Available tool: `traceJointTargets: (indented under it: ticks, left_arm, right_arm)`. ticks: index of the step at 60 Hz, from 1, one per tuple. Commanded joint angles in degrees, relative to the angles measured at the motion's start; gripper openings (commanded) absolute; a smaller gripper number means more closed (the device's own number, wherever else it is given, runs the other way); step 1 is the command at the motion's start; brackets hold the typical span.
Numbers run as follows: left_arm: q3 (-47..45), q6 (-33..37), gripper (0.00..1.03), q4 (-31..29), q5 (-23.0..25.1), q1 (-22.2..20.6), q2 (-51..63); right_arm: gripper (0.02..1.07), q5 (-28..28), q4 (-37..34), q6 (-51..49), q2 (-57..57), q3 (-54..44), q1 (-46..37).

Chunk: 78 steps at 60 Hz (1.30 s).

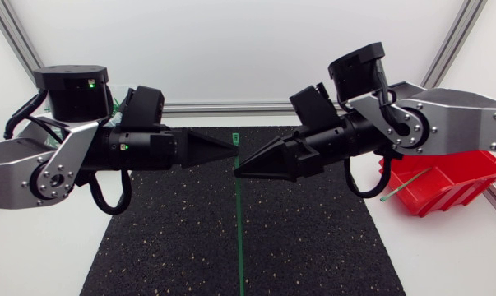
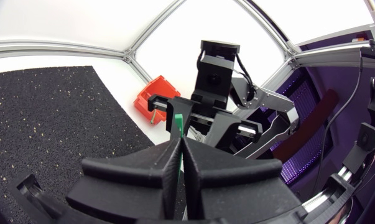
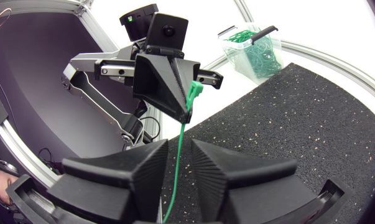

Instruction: Take a green cable tie from the red box, thread the tail through the head to close it, then place it in the transparent bin on the left.

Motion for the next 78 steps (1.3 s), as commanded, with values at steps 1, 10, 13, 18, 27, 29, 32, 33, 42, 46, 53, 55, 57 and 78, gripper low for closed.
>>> traceJointTargets:
  ticks: [1, 10, 13, 18, 27, 29, 32, 33, 42, 46, 53, 55, 57, 78]
  left_arm:
    - [2.6, -0.9, 0.04, -2.1, 1.1, 1.5, -1.1]
    - [5.9, -1.2, 0.04, -7.4, 4.4, 5.5, 0.1]
    - [7.3, -1.3, 0.04, -9.4, 6.3, 7.2, 0.8]
    - [8.9, -1.9, 0.04, -11.0, 8.8, 9.4, 2.2]
    - [10.0, -2.2, 0.04, -12.9, 12.1, 11.5, 3.8]
    - [10.0, -2.2, 0.04, -13.0, 12.4, 11.8, 4.0]
    - [10.0, -2.2, 0.04, -13.0, 13.6, 12.7, 4.5]
    - [10.1, -2.2, 0.04, -13.1, 14.0, 13.0, 4.8]
    - [10.5, -1.7, 0.04, -13.2, 16.7, 14.9, 7.6]
    - [10.6, -1.2, 0.04, -13.2, 17.3, 14.8, 8.5]
    - [11.5, -0.9, 0.04, -13.0, 18.2, 13.3, 10.7]
    - [11.8, -0.8, 0.04, -13.0, 18.2, 12.8, 11.3]
    - [12.0, -0.9, 0.04, -12.9, 18.2, 12.3, 11.8]
    - [13.3, -0.8, 0.04, -13.2, 18.2, 11.3, 13.9]
  right_arm:
    - [0.92, 1.5, 0.5, 0.9, -2.6, -1.3, 0.0]
    - [1.04, 3.2, 0.8, -3.1, -3.0, -1.2, -1.5]
    - [1.04, 3.3, 0.1, -4.9, -3.3, -0.6, -2.1]
    - [1.04, 4.4, -0.6, -9.2, -3.0, 0.5, -2.9]
    - [1.04, 12.7, -2.0, -16.6, -2.1, 2.4, -3.8]
    - [1.04, 15.1, -2.8, -19.3, -2.1, 2.7, -3.7]
    - [1.04, 19.1, -2.1, -22.0, -2.3, 2.4, -3.4]
    - [1.04, 20.1, -1.7, -22.4, -2.3, 2.4, -3.2]
    - [1.04, 27.3, -0.9, -26.5, -2.6, 2.4, -2.6]
    - [1.04, 28.0, -0.7, -29.2, -2.6, 2.2, -2.6]
    - [1.04, 33.9, 0.5, -35.6, -1.4, 1.4, -1.4]
    - [1.04, 35.1, 1.9, -36.8, -1.1, 1.0, -1.4]
    - [1.04, 35.5, 3.1, -38.0, -0.8, 0.9, -1.5]
    - [1.04, 41.8, 18.2, -72.9, 0.9, -7.9, 0.2]
